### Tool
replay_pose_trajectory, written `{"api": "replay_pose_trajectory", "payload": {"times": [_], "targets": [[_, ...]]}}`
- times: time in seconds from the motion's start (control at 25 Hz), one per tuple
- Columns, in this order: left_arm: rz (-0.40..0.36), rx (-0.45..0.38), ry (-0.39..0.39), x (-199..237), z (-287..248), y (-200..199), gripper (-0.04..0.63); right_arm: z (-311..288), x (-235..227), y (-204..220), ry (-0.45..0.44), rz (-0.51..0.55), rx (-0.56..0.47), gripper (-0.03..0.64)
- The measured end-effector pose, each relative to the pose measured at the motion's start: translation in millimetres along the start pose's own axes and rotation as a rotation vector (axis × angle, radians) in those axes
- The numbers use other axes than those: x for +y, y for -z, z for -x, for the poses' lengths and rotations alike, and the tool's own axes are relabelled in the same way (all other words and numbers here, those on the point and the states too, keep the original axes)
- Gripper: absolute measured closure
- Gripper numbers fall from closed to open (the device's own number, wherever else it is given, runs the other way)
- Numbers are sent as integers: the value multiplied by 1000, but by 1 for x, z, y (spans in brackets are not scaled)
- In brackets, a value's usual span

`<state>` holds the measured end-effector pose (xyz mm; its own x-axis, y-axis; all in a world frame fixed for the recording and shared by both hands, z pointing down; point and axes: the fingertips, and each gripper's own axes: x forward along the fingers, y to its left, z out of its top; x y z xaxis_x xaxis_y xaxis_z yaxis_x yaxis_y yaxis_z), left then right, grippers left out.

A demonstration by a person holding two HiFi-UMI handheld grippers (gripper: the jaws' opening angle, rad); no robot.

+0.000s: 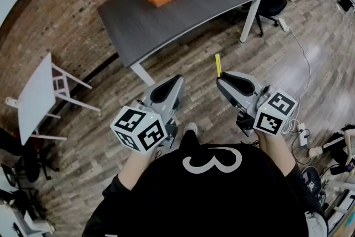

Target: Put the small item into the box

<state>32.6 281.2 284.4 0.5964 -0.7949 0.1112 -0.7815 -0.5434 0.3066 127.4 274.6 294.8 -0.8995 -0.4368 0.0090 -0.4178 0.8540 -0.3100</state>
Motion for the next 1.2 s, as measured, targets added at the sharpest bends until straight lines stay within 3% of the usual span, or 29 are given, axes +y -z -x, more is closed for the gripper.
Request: {"api": "replay_pose_trajectory", "payload": {"times": [0.8,1.2], "targets": [[30,35,61,49,-32,-3,583,-41,-32,5,54,-55,5,549],[30,46,113,120,-75,-33,583,-106,-82,-10,106,-68,-4,549]]}}
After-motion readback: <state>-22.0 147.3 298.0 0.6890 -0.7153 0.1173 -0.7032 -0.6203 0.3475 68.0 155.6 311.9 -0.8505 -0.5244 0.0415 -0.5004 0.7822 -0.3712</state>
